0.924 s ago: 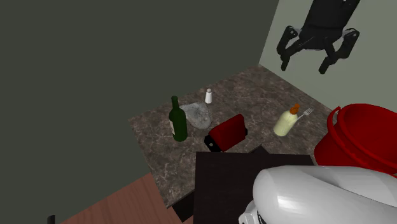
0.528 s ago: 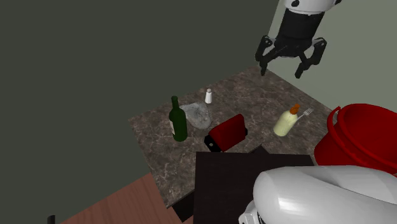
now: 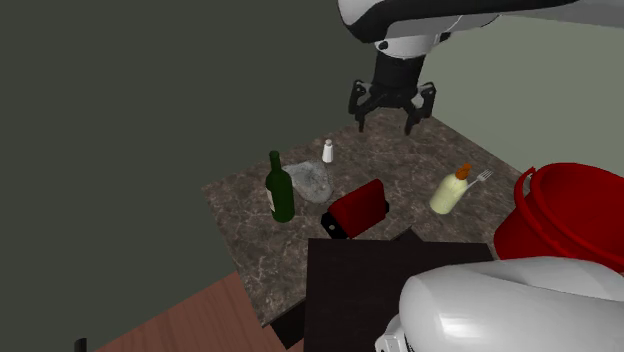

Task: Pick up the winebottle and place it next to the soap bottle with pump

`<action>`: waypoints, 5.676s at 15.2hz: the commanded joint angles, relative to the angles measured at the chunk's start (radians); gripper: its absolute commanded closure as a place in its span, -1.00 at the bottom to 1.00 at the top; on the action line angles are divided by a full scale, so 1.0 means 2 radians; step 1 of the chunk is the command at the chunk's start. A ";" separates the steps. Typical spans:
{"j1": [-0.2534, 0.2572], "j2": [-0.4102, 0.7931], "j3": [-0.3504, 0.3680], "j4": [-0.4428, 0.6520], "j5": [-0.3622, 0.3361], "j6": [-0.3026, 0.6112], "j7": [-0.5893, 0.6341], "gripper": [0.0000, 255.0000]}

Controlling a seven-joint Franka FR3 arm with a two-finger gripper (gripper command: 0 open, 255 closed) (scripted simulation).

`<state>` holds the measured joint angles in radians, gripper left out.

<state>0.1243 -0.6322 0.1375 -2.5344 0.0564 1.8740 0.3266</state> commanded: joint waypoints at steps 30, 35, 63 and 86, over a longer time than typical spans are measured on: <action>0.072 0.441 0.156 0.156 -0.197 0.303 0.313 -1.00; 0.074 0.451 0.153 0.156 -0.205 0.311 0.319 -1.00; 0.059 0.384 0.174 0.172 -0.142 0.240 0.270 1.00; 0.053 0.304 0.179 0.249 -0.078 0.098 0.215 1.00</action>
<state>0.2319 -0.0156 0.4970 -2.0452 -0.1044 2.0848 0.7644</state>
